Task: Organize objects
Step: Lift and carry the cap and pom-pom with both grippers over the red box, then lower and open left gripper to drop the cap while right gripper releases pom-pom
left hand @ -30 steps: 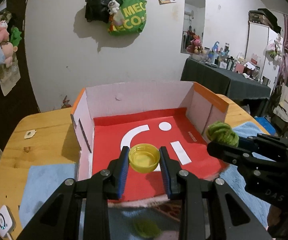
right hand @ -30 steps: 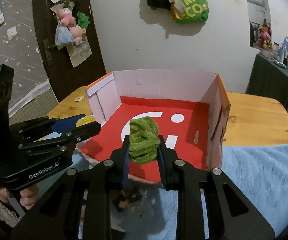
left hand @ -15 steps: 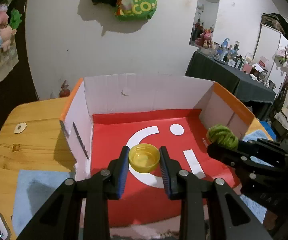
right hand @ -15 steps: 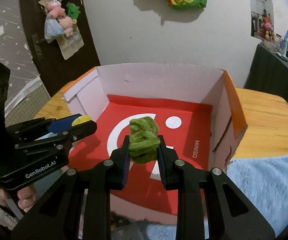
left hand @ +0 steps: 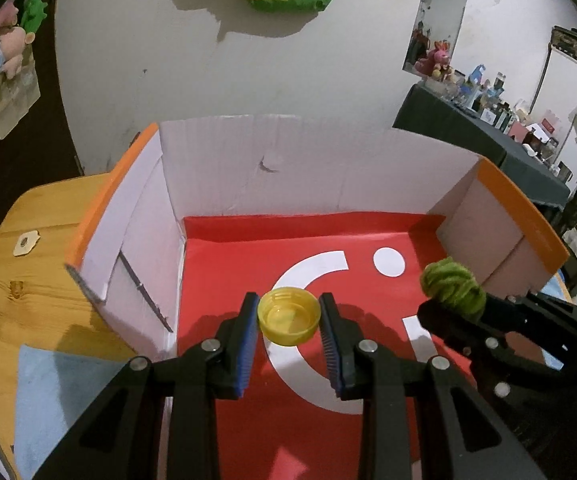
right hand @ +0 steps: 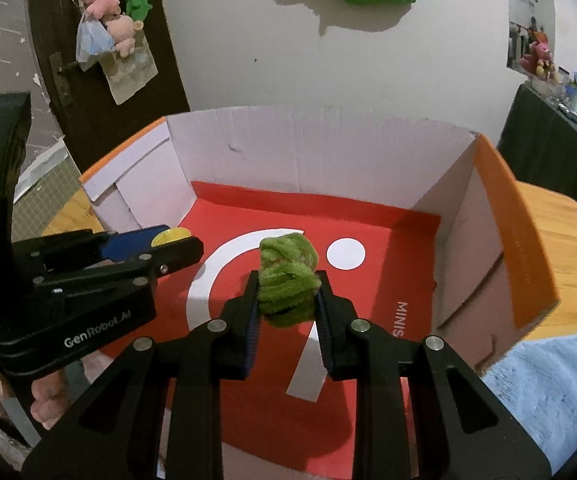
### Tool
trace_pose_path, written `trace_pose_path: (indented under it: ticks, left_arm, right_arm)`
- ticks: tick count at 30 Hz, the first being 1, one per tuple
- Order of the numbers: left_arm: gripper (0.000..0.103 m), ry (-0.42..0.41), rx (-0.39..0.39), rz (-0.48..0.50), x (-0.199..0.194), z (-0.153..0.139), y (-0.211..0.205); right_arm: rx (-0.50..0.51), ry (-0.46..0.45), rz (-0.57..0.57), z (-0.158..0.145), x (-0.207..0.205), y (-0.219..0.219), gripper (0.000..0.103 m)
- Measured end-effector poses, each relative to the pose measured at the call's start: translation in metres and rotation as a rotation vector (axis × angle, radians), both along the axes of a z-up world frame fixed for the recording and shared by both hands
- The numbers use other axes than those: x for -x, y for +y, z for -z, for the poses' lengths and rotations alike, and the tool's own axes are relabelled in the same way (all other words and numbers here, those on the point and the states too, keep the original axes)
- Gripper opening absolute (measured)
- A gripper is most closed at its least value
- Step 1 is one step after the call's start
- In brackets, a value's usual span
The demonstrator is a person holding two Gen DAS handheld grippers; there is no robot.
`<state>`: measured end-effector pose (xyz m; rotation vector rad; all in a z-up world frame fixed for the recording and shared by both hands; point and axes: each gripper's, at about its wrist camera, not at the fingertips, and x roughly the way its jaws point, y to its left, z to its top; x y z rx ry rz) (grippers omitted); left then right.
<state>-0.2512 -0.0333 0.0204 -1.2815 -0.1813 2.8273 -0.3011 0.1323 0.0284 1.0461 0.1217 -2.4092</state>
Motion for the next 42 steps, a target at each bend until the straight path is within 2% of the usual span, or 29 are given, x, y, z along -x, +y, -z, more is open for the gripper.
trace_pose_path:
  ticks: [10,16,22,26,39,42]
  left_arm:
    - [0.031,-0.051,-0.020,0.015,0.009,0.021,0.000]
    - [0.031,-0.067,0.005,0.018,0.010,0.025,0.004]
    - [0.031,-0.119,0.025,0.017,0.013,0.034,0.008]
    - [0.031,-0.121,0.036,0.015,0.013,0.034,0.010]
    - [0.032,-0.116,0.045,0.019,0.015,0.034,0.014]
    - [0.038,-0.116,0.042,0.018,0.015,0.033,0.014]
  right_arm:
    - [-0.046,-0.043,-0.007,0.013,0.007,0.001,0.023]
    - [-0.048,-0.116,0.010,0.027,0.009,0.015,0.023]
    - [-0.056,-0.137,0.037,0.036,0.010,0.027,0.023]
    - [-0.077,-0.129,0.035,0.036,0.007,0.029,0.023]
    - [-0.024,-0.158,0.041,0.035,0.005,0.040,0.024]
    - [-0.026,-0.155,0.041,0.035,0.005,0.039,0.024]
